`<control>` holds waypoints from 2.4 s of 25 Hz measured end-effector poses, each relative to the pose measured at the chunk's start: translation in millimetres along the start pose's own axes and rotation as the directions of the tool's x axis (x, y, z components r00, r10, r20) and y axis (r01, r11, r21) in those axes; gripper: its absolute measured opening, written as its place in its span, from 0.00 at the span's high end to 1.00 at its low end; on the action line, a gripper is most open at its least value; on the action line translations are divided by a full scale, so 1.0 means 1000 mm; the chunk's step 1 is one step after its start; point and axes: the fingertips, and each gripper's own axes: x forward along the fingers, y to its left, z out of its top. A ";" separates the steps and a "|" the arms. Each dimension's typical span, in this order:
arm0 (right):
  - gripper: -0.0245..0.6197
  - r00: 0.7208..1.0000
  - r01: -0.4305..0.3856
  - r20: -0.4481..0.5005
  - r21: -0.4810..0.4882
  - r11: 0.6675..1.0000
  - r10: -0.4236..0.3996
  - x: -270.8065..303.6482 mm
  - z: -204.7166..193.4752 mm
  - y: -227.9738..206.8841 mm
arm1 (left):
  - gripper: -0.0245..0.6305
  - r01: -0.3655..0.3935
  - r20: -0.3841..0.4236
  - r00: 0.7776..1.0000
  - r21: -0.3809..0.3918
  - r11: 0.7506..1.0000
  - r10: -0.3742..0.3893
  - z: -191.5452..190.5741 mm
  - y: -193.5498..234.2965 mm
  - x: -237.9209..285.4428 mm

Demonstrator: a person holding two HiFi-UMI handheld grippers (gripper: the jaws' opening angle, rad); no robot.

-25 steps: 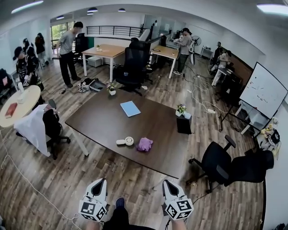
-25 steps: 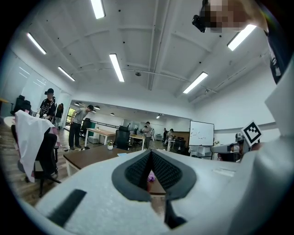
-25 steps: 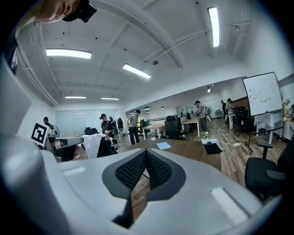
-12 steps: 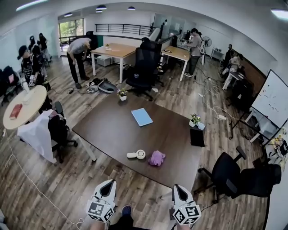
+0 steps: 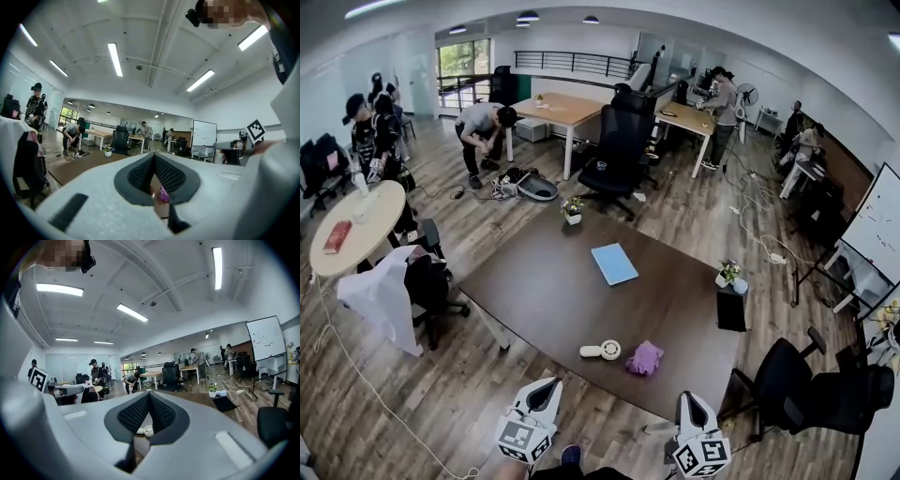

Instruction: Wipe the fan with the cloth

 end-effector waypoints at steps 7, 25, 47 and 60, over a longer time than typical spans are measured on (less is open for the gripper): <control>0.95 1.000 0.010 -0.027 0.004 1.000 -0.010 0.030 -0.003 -0.018 | 0.96 0.020 -0.011 1.000 0.008 1.000 -0.020 0.000 0.011 0.045; 0.95 0.992 -0.108 -0.069 -0.025 0.994 0.106 0.156 0.014 -0.095 | 0.96 -0.110 0.025 0.994 0.031 0.993 0.109 0.017 0.045 0.161; 0.95 0.990 -0.089 -0.116 -0.040 0.995 0.084 0.231 -0.023 -0.111 | 0.96 -0.112 -0.043 0.992 0.095 0.989 0.117 -0.017 0.092 0.211; 0.95 0.978 -0.108 -0.184 -0.035 0.993 0.100 0.254 -0.052 -0.109 | 0.96 -0.069 -0.129 0.988 0.118 0.991 0.084 -0.068 0.102 0.235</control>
